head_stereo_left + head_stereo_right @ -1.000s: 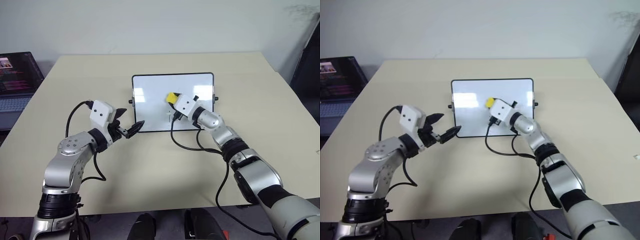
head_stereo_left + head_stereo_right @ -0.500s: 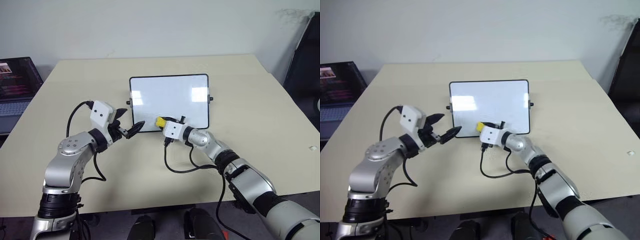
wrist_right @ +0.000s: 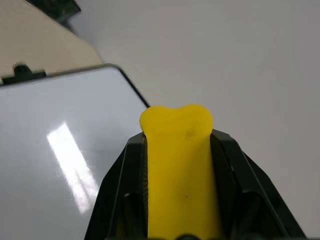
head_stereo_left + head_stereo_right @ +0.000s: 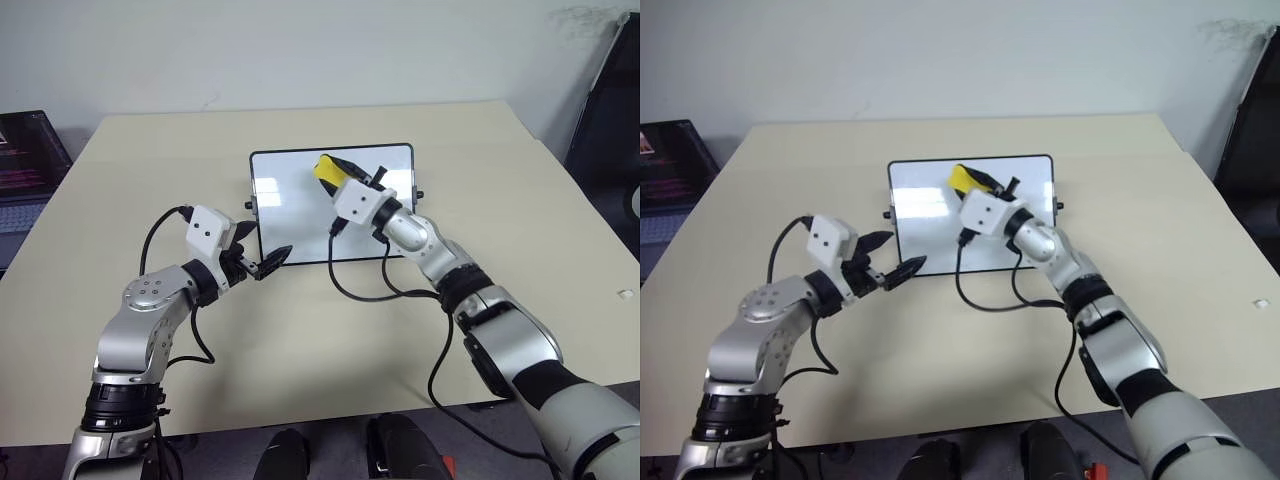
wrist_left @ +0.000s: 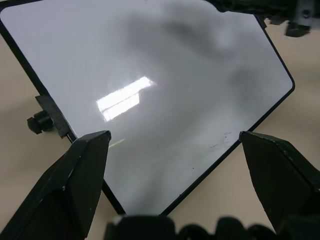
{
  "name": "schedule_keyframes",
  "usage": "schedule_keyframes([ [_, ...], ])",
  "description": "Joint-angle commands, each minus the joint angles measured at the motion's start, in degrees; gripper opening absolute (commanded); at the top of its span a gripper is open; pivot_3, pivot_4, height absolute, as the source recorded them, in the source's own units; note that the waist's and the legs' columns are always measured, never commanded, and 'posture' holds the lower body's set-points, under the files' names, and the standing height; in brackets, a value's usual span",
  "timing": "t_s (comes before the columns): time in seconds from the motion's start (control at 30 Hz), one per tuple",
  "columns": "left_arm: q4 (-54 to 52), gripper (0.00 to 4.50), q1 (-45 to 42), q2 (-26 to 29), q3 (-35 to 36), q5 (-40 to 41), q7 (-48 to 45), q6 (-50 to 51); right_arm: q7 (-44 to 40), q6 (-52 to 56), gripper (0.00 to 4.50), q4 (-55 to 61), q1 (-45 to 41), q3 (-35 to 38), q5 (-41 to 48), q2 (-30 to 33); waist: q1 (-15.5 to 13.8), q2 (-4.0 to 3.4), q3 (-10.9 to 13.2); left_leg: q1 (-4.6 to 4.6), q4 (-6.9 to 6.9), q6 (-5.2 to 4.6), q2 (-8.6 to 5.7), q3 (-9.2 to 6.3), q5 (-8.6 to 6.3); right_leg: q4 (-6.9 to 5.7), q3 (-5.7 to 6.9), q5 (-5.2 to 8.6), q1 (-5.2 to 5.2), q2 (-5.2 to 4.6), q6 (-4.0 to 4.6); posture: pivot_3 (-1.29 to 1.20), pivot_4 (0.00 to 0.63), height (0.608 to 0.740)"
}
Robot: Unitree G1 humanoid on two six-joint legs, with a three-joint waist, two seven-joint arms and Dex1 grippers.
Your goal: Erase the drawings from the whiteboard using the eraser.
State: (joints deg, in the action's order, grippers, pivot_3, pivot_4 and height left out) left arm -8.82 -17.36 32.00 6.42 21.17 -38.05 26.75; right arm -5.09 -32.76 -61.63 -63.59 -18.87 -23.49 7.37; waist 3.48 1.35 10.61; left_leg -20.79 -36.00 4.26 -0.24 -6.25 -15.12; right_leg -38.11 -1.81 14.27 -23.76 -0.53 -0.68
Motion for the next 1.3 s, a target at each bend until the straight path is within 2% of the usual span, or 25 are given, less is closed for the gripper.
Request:
schedule_keyframes([
  [0.03, -0.4, 4.50, -0.6, 0.0, 0.1, -0.4, -0.3, -1.8, 0.2, 3.2, 1.31, -3.1, -2.9, 0.2, -0.1, -2.3, -0.1, 0.00, 0.0, -0.01, 0.00, 0.00, -0.01, 0.02, 0.00, 0.00, -0.01, 0.00, -0.01, 0.00, 0.00, 0.00, 0.150, 0.740],
  [0.27, -0.2, 4.50, -0.4, 0.0, -0.1, -0.5, -0.5, -2.2, -0.9, 6.9, 1.31, -8.6, -3.3, -2.9, -2.7, -6.7, -0.1, 0.00, 0.0, -0.02, 0.00, -0.02, -0.01, 0.05, -0.01, -0.05, -0.06, 0.00, -0.10, 0.01, -0.01, 0.00, 0.150, 0.740],
  [0.4, 0.0, 4.50, -0.5, 0.0, -0.2, -0.5, -0.5, -2.2, -2.8, 7.3, 1.31, -9.6, 0.0, -5.2, -4.5, -7.6, -0.1, 0.00, 0.0, 0.00, -0.02, -0.02, -0.03, 0.05, -0.01, -0.09, -0.07, 0.00, -0.10, 0.03, -0.01, 0.00, 0.150, 0.740],
  [0.73, 1.0, 4.50, -1.5, -0.5, -0.8, -0.3, -0.7, -2.6, -2.4, 3.4, 1.31, -6.3, 4.2, -4.5, -3.7, -4.8, -0.3, 0.02, 0.0, 0.74, -0.11, -0.02, -0.11, 0.16, 0.01, -0.56, -0.26, 0.11, 0.37, 0.21, -0.15, 0.00, 0.150, 0.740],
  [0.83, 1.0, 4.50, -1.7, -0.6, -0.9, 0.2, -1.0, -2.5, -4.5, -1.0, 1.31, 0.7, 5.2, -1.5, 0.4, -3.3, -0.2, 0.03, 0.0, 0.82, -0.13, -0.03, -0.11, 0.19, 0.03, -0.56, -0.31, 0.19, 0.45, 0.24, -0.28, 0.00, 0.150, 0.740],
  [0.93, 0.7, 4.50, -1.5, -0.7, -0.9, 0.5, -1.1, -2.3, -10.6, 0.2, 1.31, 13.9, 9.5, 1.3, 6.3, -1.2, -0.1, 0.03, 0.0, 0.77, -0.12, -0.03, -0.06, 0.19, 0.02, -0.54, -0.33, 0.16, 0.42, 0.27, -0.24, 0.00, 0.150, 0.740],
  [1.07, -0.8, 4.50, -1.2, -0.5, -1.6, 1.6, -3.1, -1.6, -20.0, 10.1, 1.31, 37.0, 19.3, 3.7, 12.0, 5.0, -0.2, 0.03, 0.0, 0.74, -0.08, -0.03, -0.01, 0.17, -0.02, -0.50, -0.32, 0.09, 0.40, 0.27, -0.07, 0.00, 0.150, 0.740],
  [1.2, -3.6, 4.50, -0.5, 0.8, -3.1, 3.1, -6.8, -0.5, -27.4, 21.2, 1.31, 53.2, 27.9, 5.5, 15.6, 12.3, -0.6, 0.03, 0.0, 0.36, -0.09, -0.03, -0.05, 0.10, -0.09, -0.31, -0.21, 0.13, 0.22, 0.16, -0.13, 0.00, 0.150, 0.740],
  [1.3, -5.5, 4.50, -0.4, 3.0, -6.1, 2.6, -11.4, -0.9, -29.6, 34.5, 1.31, 65.6, 36.4, 11.5, 20.6, 17.2, -0.9, 0.03, 0.0, 0.21, -0.11, -0.03, -0.08, 0.06, -0.09, -0.20, -0.15, 0.13, 0.15, 0.12, -0.16, 0.00, 0.150, 0.740],
])
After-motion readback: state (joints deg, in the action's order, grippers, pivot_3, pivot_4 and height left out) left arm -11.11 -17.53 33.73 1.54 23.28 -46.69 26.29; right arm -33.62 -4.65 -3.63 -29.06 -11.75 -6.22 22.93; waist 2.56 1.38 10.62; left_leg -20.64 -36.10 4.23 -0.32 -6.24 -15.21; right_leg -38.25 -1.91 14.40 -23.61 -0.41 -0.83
